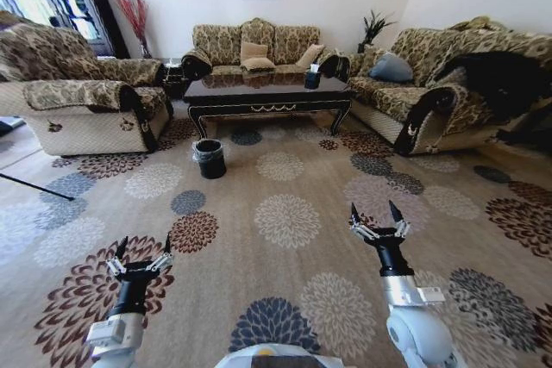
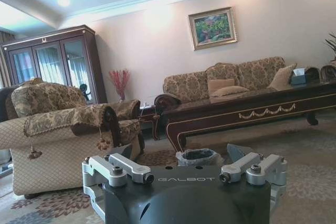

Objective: Move to the front of the table and pick up the trash from the floor, then place it into the trash bin.

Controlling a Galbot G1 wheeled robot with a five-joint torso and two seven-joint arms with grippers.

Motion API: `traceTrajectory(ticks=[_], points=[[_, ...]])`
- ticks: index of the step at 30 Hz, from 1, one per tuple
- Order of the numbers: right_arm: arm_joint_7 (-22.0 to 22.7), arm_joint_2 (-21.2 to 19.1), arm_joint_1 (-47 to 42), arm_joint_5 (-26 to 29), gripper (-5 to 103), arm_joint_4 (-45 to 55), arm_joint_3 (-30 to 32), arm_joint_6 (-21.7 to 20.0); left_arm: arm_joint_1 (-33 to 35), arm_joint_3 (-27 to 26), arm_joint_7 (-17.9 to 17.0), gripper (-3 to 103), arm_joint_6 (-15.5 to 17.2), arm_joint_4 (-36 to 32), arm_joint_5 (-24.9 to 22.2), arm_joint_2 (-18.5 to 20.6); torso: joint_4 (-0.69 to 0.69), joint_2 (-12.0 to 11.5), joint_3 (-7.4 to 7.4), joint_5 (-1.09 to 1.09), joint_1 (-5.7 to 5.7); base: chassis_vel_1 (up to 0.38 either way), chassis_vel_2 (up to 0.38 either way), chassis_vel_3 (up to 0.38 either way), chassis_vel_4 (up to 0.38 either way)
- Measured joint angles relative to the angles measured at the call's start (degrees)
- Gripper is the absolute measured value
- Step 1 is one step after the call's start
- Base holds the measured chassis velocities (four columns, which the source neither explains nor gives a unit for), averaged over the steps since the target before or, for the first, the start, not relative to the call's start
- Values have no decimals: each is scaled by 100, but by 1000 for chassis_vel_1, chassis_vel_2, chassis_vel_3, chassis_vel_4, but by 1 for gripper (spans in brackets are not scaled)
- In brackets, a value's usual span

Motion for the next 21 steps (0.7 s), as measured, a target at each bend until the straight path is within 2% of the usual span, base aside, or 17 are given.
traceTrajectory(ticks=[21], points=[[0,0,0,0,100,0,0,0,0,0,0,100,0,0,0,0,0,494,311,0,180,0,0,0,0]])
